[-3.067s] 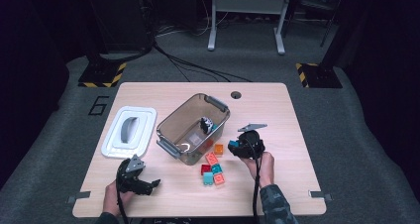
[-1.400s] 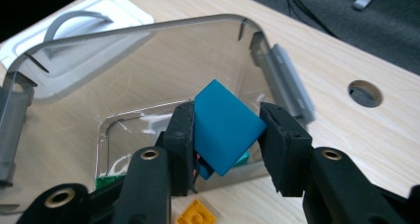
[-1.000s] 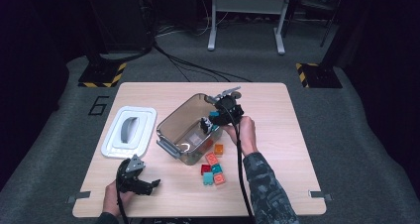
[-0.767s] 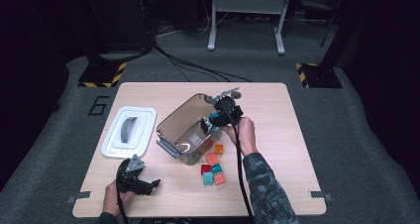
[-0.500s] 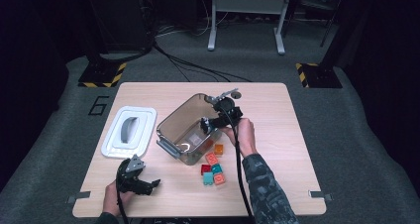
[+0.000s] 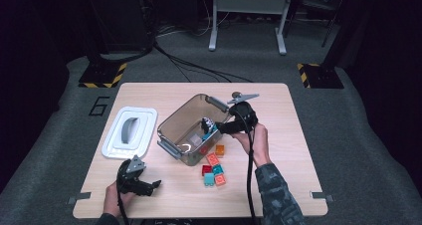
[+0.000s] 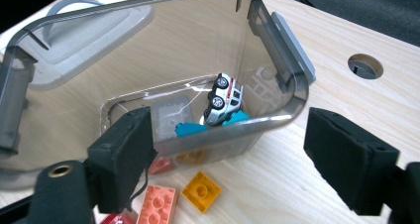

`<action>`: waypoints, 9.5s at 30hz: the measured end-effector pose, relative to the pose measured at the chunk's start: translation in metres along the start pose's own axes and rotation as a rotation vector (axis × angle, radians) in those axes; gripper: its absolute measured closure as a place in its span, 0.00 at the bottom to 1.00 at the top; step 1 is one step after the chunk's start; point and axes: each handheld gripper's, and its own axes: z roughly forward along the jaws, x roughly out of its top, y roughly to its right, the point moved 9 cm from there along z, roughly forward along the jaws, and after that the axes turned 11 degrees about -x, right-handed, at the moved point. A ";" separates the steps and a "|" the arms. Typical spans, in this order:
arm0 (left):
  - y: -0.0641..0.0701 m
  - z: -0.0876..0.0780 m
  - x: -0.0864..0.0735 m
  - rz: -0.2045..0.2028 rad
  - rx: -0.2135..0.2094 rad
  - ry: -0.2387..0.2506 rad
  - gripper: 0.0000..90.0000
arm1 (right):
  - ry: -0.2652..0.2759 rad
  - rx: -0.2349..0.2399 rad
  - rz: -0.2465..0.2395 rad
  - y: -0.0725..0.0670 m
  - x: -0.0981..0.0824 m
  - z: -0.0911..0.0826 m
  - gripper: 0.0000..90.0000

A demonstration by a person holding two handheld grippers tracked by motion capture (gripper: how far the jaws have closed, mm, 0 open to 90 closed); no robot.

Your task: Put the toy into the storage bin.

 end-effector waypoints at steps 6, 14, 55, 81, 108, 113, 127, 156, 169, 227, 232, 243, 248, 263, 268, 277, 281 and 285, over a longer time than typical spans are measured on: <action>0.000 0.000 0.000 0.000 0.001 -0.002 0.00 | -0.001 -0.005 0.006 0.004 -0.024 -0.004 0.19; 0.000 0.000 0.000 0.000 0.000 0.000 0.00 | -0.052 -0.004 0.048 0.004 -0.072 0.020 0.16; 0.000 0.000 0.000 -0.001 0.002 -0.003 0.00 | -0.161 -0.081 0.089 0.005 -0.115 0.068 0.49; 0.000 0.000 0.000 -0.002 0.003 -0.002 0.00 | -0.195 -0.040 0.061 -0.015 -0.120 0.079 0.65; -0.001 0.000 0.000 0.000 0.000 -0.002 0.00 | -0.107 -0.030 0.106 0.005 -0.099 0.044 0.66; -0.001 0.000 0.000 0.000 0.000 -0.003 0.00 | -0.074 -0.019 0.117 0.014 -0.088 0.031 0.66; 0.000 0.000 0.000 -0.001 -0.004 -0.008 0.00 | 0.027 -0.014 0.107 0.019 -0.039 0.001 0.66; 0.000 0.000 0.000 -0.001 -0.004 -0.008 0.00 | -0.031 0.008 0.012 -0.010 0.010 0.036 0.65; 0.000 0.000 0.000 -0.001 -0.005 -0.008 0.00 | -0.073 0.020 -0.006 -0.016 0.006 0.040 0.64; 0.000 0.000 0.000 -0.002 -0.004 -0.008 0.00 | -0.161 0.097 -0.009 -0.069 -0.171 0.017 0.46; 0.000 0.000 0.000 -0.002 -0.003 -0.008 0.00 | -0.177 0.091 -0.007 -0.064 -0.176 0.016 0.62; 0.000 0.000 0.000 -0.002 -0.004 -0.008 0.00 | -0.171 0.046 0.010 -0.048 -0.175 0.013 0.65; 0.000 0.000 0.000 -0.002 -0.004 -0.008 0.00 | -0.150 0.017 0.022 -0.038 -0.171 0.010 0.66; 0.000 0.000 0.000 -0.002 -0.004 -0.008 0.00 | -0.107 -0.016 0.064 -0.009 -0.149 -0.001 0.65; 0.000 0.000 0.000 -0.002 -0.003 -0.009 0.00 | -0.083 -0.019 0.066 -0.002 -0.136 -0.005 0.65; 0.000 0.000 0.000 -0.002 -0.003 -0.008 0.00 | -0.047 -0.023 0.056 0.007 -0.113 -0.012 0.65; 0.000 0.000 0.000 -0.002 -0.003 -0.008 0.00 | -0.037 -0.021 0.078 0.009 -0.103 -0.013 0.65; 0.000 0.000 0.000 -0.002 -0.003 -0.008 0.00 | -0.021 -0.022 0.068 0.012 -0.094 -0.014 0.65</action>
